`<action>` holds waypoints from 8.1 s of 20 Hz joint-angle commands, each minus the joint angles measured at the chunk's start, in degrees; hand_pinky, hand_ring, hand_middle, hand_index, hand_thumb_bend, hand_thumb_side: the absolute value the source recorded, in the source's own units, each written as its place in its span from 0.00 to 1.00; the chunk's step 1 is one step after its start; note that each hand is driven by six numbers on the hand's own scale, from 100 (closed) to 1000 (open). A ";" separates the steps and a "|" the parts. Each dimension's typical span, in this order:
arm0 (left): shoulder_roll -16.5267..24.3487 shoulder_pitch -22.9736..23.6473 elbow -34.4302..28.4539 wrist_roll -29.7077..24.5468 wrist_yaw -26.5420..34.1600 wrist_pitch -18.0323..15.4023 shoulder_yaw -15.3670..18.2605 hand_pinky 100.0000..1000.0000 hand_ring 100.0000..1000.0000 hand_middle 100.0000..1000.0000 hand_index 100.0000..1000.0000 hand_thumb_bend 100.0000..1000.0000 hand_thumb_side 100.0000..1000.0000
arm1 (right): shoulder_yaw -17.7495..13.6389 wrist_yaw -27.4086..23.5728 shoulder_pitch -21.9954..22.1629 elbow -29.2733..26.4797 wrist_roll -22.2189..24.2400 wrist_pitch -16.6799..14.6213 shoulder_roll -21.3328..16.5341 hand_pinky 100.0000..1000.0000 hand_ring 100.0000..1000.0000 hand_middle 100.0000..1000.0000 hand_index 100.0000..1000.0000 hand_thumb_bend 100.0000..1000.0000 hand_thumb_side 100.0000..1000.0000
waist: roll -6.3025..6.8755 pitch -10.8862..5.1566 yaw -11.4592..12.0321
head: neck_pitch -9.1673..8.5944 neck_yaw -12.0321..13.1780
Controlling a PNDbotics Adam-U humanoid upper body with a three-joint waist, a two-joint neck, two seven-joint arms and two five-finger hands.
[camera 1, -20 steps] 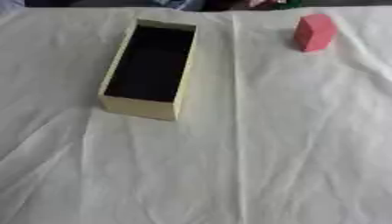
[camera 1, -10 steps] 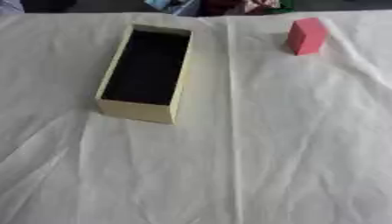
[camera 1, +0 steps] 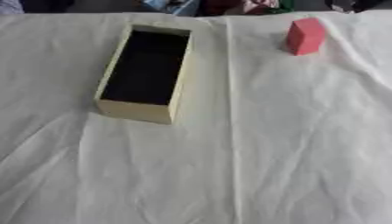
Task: Pick up objects on the table and place them in the box.
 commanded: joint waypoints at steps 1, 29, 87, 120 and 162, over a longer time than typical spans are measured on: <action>1.58 -0.58 -1.16 -0.33 0.34 -0.07 -0.08 0.52 0.50 0.49 0.66 0.00 0.01 | -0.53 1.36 -1.75 0.98 0.60 -0.90 -0.28 0.88 0.91 0.95 0.94 0.13 0.51 | -0.72 -2.10 0.06 | -0.45 -0.25; 1.94 -1.45 -1.16 -1.26 0.39 -0.05 -0.37 0.52 0.50 0.49 0.65 0.00 0.01 | -2.52 4.02 -2.49 4.62 19.09 -0.56 1.30 0.95 0.99 0.99 1.00 0.42 0.08 | -1.15 -0.17 1.08 | -2.65 -1.39; 1.72 -2.45 -1.16 -1.66 -0.59 -0.11 -0.13 0.51 0.49 0.48 0.65 0.00 0.04 | -8.83 11.59 -6.72 4.98 12.63 4.00 -0.82 0.89 0.93 1.00 1.00 0.39 0.00 | -0.43 7.74 3.24 | -9.21 -5.27; 1.41 -3.26 -1.16 -2.00 -0.51 -0.10 -0.19 0.51 0.49 0.48 0.65 0.00 0.05 | -8.56 16.84 -4.93 6.75 0.70 6.12 0.19 0.79 0.78 0.57 0.48 0.00 0.00 | -1.10 8.92 3.93 | -10.02 -5.91; 1.42 -4.08 -1.16 -2.99 1.12 -0.09 -1.59 0.53 0.51 0.49 0.65 0.00 0.01 | 0.84 -2.21 -7.73 -6.39 -0.88 7.46 25.68 0.75 0.66 0.45 0.38 0.00 0.00 | -3.06 -2.24 5.04 | -1.15 -9.45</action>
